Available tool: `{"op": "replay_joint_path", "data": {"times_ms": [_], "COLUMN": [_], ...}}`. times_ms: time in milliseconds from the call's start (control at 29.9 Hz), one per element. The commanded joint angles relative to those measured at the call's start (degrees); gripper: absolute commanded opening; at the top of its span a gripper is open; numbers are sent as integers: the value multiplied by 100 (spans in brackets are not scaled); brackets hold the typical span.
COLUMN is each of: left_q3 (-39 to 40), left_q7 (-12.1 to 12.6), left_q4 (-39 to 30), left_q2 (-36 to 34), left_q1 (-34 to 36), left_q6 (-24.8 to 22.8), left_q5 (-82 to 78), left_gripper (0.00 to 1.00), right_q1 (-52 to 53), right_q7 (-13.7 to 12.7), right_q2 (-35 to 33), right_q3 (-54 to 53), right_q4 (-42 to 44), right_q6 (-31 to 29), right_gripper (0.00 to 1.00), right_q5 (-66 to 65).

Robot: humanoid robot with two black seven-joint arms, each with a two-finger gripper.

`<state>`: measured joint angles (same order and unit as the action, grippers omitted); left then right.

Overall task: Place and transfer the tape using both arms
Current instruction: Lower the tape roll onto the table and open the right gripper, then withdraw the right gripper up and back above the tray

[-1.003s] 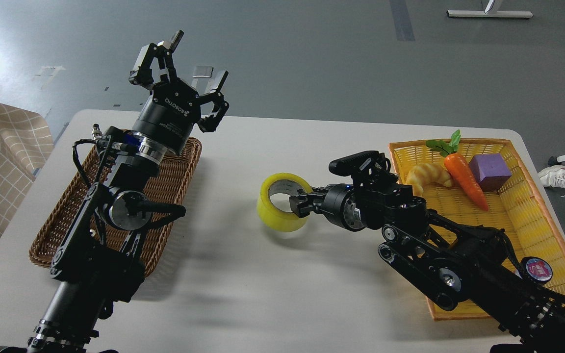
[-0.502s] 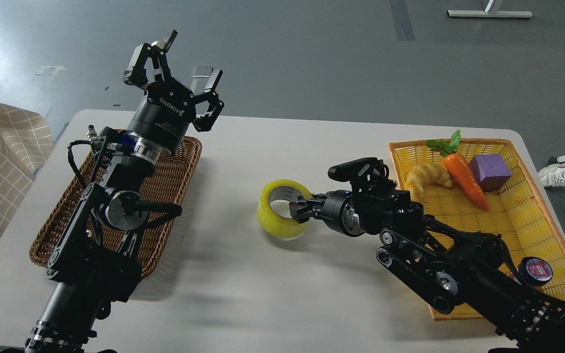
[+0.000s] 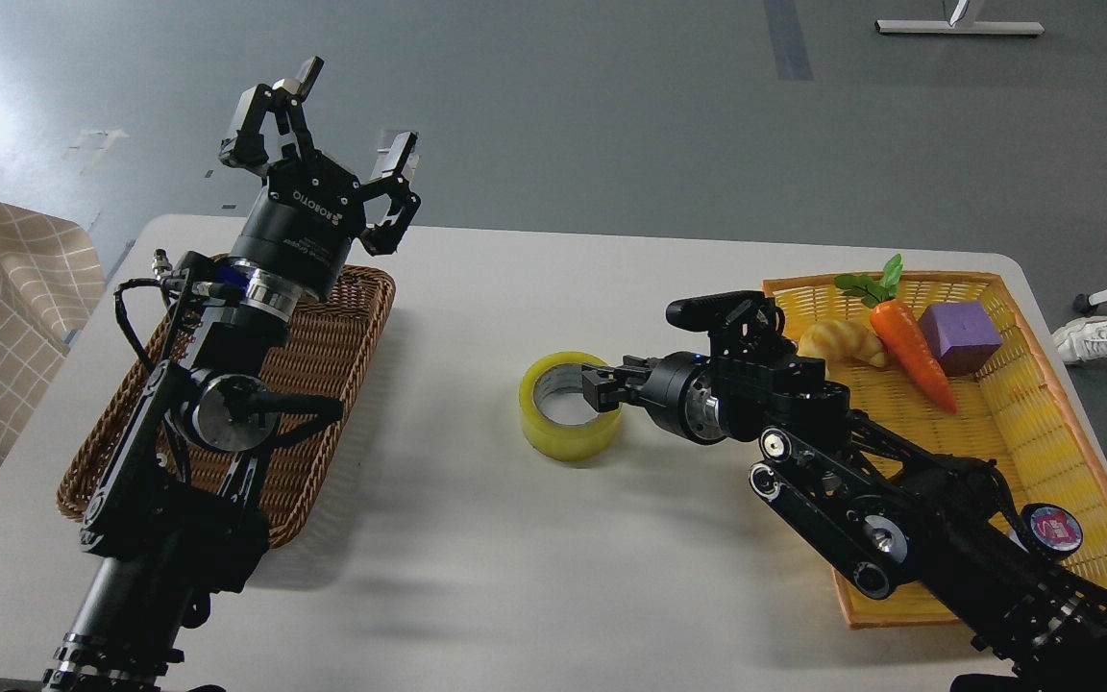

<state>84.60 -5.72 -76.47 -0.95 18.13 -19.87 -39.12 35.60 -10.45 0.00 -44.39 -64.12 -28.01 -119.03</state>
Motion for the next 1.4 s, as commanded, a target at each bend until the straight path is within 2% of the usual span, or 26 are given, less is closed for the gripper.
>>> {"op": "replay_joint_path", "data": {"times_ms": [0, 67, 201, 334, 468, 535, 736, 870, 970, 1070, 1204, 1371], "left_q3": [4, 4, -5, -75, -84, -101, -101, -101, -101, -110, -154, -470], "left_q7": [0, 0, 0, 9, 27, 27, 18, 0, -8, -140, -640, -703], "left_q4": [0, 0, 0, 0, 0, 0, 35, 61, 70, 53, 44, 44], "left_q2": [-10, -10, -1, 16, 16, 8, 16, 43, 43, 52, 51, 43], "left_q1": [-3, -3, 6, 50, 59, 59, 129, 199, 217, 226, 313, 445], "left_q6": [-8, -8, -17, 79, 63, 19, 88, 203, 300, 247, 238, 413], "left_q5": [1, 1, 1, -16, -8, -8, -17, -34, -96, -122, -139, -419], "left_gripper": [98, 98, 98, 98, 98, 98, 98, 98, 98, 98, 98, 98], "right_q1": [0, 8, 96, 193, 132, 61, 35, -263, -519, -615, -879, -932], "right_q7": [-1, -1, -1, -1, -10, -54, -10, 43, 87, 113, 306, 377], "right_q2": [0, 0, 0, 0, 0, -61, -939, -1143, -1257, -1319, -1083, -416], "right_q3": [-122, -367, -631, -1271, -1967, -2292, -2468, -3126, -3734, -4120, -4972, -5614], "right_q4": [5, -4, -118, -521, -970, -1452, -1911, -2183, -2245, -2263, -2289, -2298], "right_q6": [1, 1, 15, 32, 1, 1, 1, 1, 1, 1, 1, 1], "right_gripper": [61, 78, 93, 99, 100, 100, 100, 100, 100, 100, 100, 100], "right_q5": [37, 265, 433, 468, 757, 1606, 2840, 3323, 4509, 5037, 5302, 5442]}}
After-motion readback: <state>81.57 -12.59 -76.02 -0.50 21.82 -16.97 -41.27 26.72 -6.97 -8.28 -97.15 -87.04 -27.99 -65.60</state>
